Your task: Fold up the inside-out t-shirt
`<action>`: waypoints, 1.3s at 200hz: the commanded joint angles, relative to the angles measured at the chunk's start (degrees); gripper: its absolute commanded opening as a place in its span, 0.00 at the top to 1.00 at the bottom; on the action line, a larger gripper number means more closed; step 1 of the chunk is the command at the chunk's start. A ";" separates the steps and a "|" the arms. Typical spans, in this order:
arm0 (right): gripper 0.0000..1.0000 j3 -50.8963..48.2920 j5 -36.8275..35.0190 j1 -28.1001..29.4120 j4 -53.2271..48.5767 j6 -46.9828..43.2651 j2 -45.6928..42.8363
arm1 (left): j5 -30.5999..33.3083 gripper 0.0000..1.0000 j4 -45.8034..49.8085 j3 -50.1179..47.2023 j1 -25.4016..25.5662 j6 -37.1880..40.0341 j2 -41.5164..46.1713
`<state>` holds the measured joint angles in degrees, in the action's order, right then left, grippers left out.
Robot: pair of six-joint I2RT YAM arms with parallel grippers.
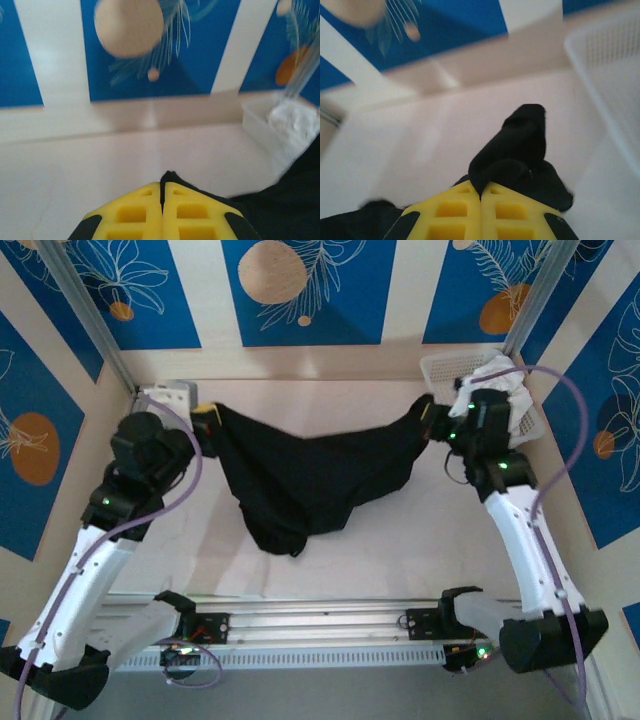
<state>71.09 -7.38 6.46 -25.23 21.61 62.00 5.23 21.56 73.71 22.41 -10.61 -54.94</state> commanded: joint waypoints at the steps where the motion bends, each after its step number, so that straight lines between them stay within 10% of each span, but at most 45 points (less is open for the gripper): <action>1: 1.00 7.01 4.60 -2.37 0.12 -0.09 -1.65 | -1.32 1.00 -5.21 10.65 -2.64 0.12 -2.91; 71: 1.00 3.73 10.98 -2.51 0.06 4.73 -6.72 | -0.89 1.00 2.44 29.98 -9.02 1.44 -10.66; 140: 0.81 -33.59 3.38 25.08 8.49 16.64 -4.74 | 5.25 1.00 15.20 5.82 -13.75 9.09 0.20; 193: 0.55 -35.18 -0.61 26.05 1.78 15.35 -3.18 | 4.67 1.00 16.92 -5.03 -14.04 11.32 4.21; 260: 0.53 -31.31 0.29 24.96 1.03 12.91 7.44 | -0.64 1.00 13.96 -7.95 -13.98 9.05 6.14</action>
<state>36.77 -7.86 30.98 -24.08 35.97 64.90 7.73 38.33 66.87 9.10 -0.95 -49.67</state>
